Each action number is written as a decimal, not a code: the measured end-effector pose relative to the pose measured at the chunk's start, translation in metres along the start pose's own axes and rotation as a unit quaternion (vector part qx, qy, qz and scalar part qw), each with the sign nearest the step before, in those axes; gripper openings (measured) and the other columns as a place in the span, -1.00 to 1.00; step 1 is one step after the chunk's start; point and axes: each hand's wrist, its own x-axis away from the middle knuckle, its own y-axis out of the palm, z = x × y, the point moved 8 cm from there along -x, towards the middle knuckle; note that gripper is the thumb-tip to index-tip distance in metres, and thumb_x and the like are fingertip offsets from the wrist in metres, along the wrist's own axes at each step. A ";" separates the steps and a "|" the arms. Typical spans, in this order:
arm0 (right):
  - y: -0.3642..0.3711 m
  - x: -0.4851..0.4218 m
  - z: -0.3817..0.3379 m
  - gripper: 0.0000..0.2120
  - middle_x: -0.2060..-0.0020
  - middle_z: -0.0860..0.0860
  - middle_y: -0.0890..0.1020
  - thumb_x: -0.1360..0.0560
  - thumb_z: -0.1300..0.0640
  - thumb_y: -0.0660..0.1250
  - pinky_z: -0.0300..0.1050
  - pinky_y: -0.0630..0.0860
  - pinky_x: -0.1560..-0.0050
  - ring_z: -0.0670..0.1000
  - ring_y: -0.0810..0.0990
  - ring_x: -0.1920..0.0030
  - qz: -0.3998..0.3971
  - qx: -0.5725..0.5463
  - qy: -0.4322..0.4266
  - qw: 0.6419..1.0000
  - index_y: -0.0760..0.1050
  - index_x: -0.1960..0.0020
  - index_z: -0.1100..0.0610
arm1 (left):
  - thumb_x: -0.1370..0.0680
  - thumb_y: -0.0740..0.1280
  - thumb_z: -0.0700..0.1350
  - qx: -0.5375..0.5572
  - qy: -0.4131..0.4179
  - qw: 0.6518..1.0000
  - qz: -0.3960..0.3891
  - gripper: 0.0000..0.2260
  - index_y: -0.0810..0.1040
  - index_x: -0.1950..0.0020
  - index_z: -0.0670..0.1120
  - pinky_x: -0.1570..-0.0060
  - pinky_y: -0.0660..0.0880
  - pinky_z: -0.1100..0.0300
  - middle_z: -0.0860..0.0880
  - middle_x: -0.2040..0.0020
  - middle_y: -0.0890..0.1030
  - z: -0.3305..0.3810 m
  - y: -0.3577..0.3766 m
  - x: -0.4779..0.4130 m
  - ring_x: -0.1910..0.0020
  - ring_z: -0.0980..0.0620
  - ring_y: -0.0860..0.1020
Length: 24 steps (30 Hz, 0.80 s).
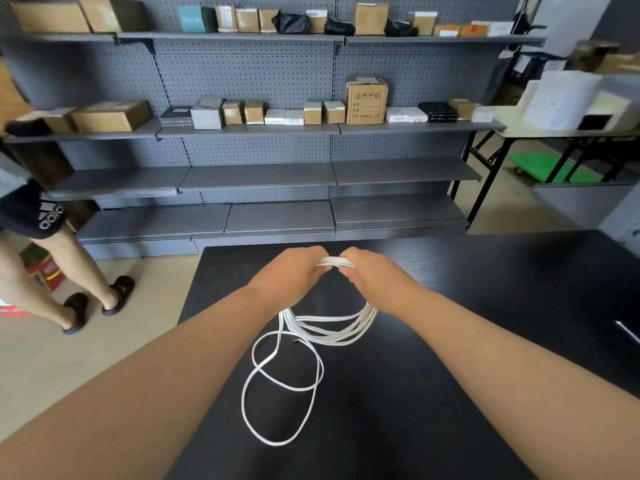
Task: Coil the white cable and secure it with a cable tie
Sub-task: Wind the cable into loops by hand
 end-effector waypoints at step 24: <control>0.018 0.013 0.051 -0.89 0.18 0.05 0.56 -0.59 0.13 0.16 -0.21 0.50 0.30 -0.01 0.54 0.37 0.097 -0.446 0.195 0.868 0.44 0.05 0.08 | -0.63 0.12 -0.06 0.271 -0.137 0.942 0.144 -0.82 0.48 0.02 -0.06 0.44 0.37 0.33 -0.03 0.44 0.43 -0.033 0.006 0.013 0.49 0.02 0.44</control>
